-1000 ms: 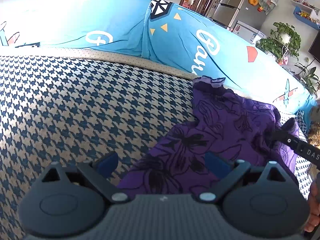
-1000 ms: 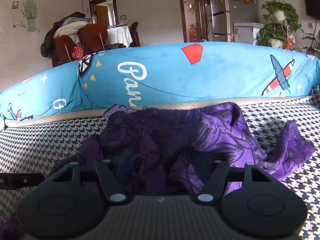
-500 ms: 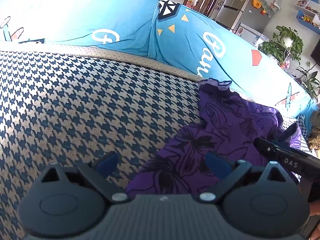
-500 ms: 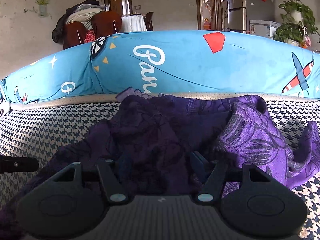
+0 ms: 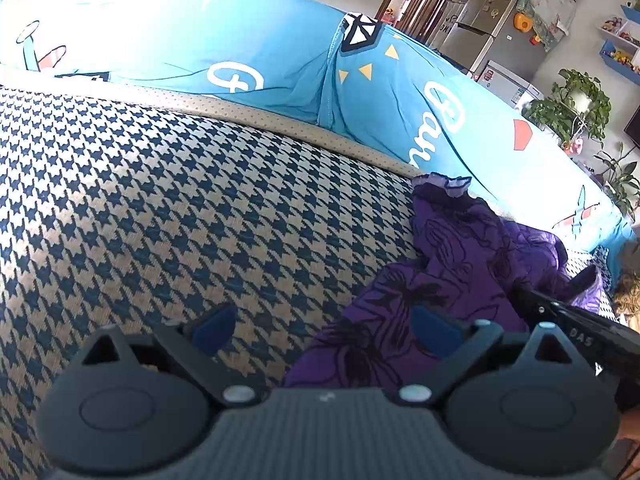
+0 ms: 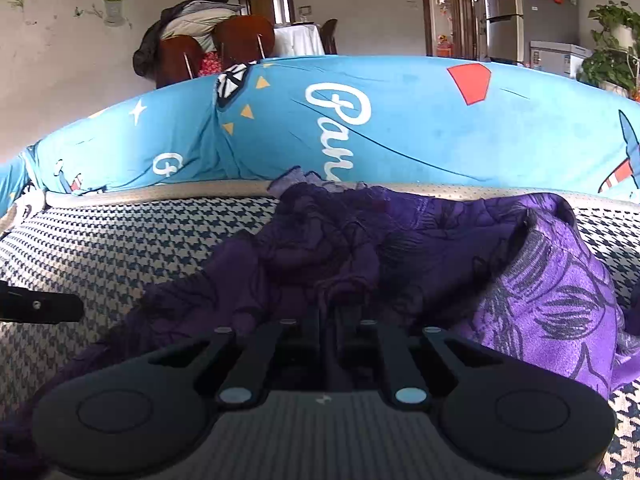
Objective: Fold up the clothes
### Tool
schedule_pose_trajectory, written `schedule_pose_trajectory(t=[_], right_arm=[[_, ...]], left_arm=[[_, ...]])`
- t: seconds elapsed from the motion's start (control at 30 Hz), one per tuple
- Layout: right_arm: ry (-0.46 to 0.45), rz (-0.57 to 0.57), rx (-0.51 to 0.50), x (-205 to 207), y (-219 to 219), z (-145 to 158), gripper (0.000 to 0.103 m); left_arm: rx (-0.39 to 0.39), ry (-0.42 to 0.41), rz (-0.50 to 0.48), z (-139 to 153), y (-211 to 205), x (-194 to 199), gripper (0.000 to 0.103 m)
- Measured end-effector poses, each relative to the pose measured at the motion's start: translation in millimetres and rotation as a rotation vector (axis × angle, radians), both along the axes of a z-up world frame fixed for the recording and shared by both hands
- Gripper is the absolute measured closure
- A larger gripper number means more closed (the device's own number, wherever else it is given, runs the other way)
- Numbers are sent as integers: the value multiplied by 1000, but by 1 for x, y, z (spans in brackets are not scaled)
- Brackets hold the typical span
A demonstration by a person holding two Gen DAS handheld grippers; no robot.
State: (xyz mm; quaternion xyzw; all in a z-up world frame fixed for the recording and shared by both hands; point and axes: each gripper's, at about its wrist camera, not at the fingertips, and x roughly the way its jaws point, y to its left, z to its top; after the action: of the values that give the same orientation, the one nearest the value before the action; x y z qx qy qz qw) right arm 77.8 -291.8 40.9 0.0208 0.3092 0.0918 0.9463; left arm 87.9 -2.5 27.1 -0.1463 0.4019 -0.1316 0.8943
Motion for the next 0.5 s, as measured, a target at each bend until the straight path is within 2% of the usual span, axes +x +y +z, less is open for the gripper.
schedule_pose_trajectory(t=[0.17, 0.33, 0.5], right_arm=[[-3, 49, 169, 3, -1, 15, 94], [25, 33, 352, 25, -1, 26, 94], [9, 59, 449, 51, 18, 46, 94]], left_arm=[[0, -2, 38, -1, 10, 2, 5], [-26, 3, 70, -1, 19, 8, 5], [-42, -4, 116, 3, 32, 12, 5]])
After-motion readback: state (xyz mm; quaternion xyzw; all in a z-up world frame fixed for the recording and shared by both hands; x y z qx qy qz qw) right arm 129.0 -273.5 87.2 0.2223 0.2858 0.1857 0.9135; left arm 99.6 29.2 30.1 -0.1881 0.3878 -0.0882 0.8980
